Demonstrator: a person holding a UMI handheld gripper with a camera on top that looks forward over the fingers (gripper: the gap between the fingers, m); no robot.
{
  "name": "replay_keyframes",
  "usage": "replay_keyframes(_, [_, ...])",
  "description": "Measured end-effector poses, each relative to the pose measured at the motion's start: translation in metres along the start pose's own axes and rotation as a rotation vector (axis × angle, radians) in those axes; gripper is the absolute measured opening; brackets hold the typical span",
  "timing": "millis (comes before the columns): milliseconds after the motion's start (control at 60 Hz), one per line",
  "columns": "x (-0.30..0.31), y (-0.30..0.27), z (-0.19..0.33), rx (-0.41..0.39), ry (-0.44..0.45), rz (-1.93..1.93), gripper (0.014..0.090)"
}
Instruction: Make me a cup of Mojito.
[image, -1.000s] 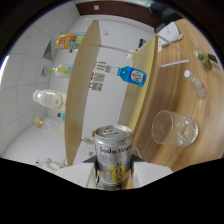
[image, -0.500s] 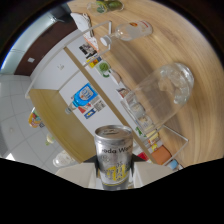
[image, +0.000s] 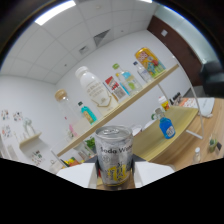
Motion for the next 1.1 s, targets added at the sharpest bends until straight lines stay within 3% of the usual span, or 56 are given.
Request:
replay_keyframes(233, [0.019, 0.077, 0.023, -0.076, 0.060, -0.416, 0.0506])
replay_keyframes(617, [0.066, 0.183, 0.040, -0.257, 0.074, -0.553, 0.0510])
replay_keyframes(1100, [0.063, 0.196, 0.027, -0.239, 0.008, -0.632, 0.0536])
